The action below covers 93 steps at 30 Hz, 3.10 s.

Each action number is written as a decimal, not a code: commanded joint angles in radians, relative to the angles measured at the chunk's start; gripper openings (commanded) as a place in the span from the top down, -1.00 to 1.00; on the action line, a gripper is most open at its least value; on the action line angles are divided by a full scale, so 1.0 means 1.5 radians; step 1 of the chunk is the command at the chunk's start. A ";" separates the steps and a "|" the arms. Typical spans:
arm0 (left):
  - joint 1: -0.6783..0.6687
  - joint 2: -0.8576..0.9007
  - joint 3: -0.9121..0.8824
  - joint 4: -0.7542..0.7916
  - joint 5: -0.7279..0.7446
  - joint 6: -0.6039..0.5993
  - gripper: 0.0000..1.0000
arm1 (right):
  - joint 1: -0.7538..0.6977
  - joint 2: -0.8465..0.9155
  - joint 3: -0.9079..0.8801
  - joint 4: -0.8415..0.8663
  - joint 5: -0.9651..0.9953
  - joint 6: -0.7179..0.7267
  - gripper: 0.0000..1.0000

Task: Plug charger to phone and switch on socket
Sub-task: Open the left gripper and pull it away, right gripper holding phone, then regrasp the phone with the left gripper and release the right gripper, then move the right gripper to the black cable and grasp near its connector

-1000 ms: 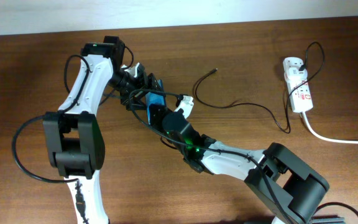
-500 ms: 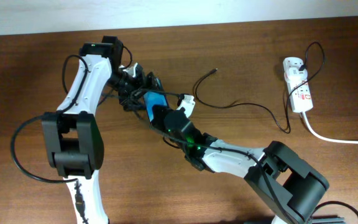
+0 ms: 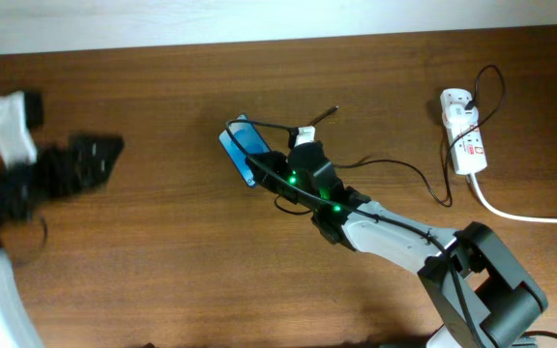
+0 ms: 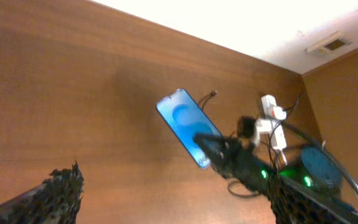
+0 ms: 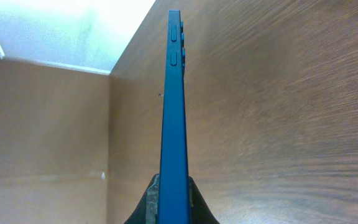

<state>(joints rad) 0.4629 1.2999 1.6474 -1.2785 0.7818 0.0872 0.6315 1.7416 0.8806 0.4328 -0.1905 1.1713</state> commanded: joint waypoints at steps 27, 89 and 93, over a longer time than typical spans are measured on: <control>-0.237 -0.055 -0.633 0.655 0.002 -0.952 -0.38 | -0.040 -0.024 0.011 0.028 -0.468 0.347 0.92; -0.274 0.309 -0.507 1.019 0.204 -0.804 1.00 | -0.256 0.228 0.320 -0.349 0.083 -0.387 -0.96; -0.274 0.309 -0.507 1.019 0.204 -0.804 1.00 | -0.195 0.284 0.351 -0.351 0.169 -0.412 -0.74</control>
<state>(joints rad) 0.0505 1.7599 0.8661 0.2432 1.0584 -1.1439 0.2745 2.1384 1.3766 -0.0937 -0.0517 0.5789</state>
